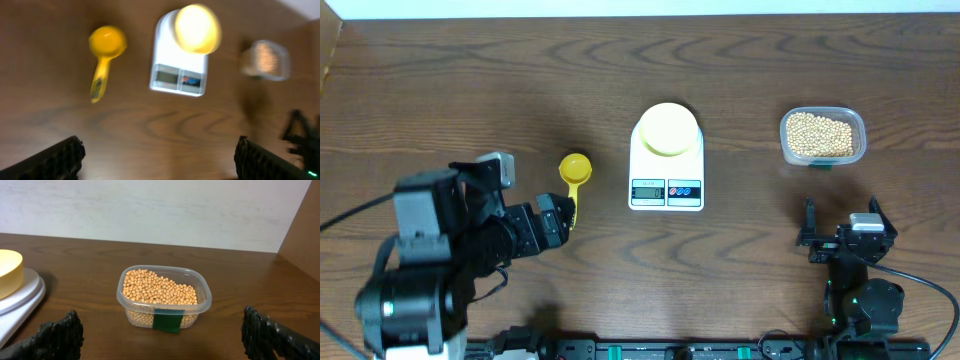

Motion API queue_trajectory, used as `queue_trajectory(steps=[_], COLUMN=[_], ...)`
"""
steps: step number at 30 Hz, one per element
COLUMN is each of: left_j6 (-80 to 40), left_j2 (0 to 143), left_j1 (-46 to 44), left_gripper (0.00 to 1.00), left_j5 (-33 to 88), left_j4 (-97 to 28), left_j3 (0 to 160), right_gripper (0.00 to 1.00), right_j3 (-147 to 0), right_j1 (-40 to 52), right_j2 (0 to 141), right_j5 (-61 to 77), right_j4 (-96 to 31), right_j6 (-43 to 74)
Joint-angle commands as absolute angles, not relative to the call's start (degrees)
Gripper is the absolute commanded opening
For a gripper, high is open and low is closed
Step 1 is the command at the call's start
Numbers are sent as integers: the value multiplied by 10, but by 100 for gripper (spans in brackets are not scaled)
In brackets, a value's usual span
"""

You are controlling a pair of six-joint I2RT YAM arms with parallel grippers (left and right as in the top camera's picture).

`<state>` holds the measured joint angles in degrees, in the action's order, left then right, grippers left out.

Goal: Scoop item into bowl and weigh 50g on scale
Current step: 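Lower the left gripper and close it on the yellow scoop handle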

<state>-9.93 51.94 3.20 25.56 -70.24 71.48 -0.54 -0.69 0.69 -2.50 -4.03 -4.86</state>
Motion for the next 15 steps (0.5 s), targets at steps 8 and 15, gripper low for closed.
queue_trajectory(steps=[8,15], left_j6=[-82,-82], left_j2=[619,694], left_j1=[31,31], left_gripper=[98,98], left_j5=[166,166], left_j4=[-729,-721], left_j3=[727,727], right_gripper=[99,99], right_j3=[-3,-3], right_j1=[-11,-11], right_j2=[3,3], right_j5=[-24,-24], right_j4=[-41,-41], right_j6=[-46,-46])
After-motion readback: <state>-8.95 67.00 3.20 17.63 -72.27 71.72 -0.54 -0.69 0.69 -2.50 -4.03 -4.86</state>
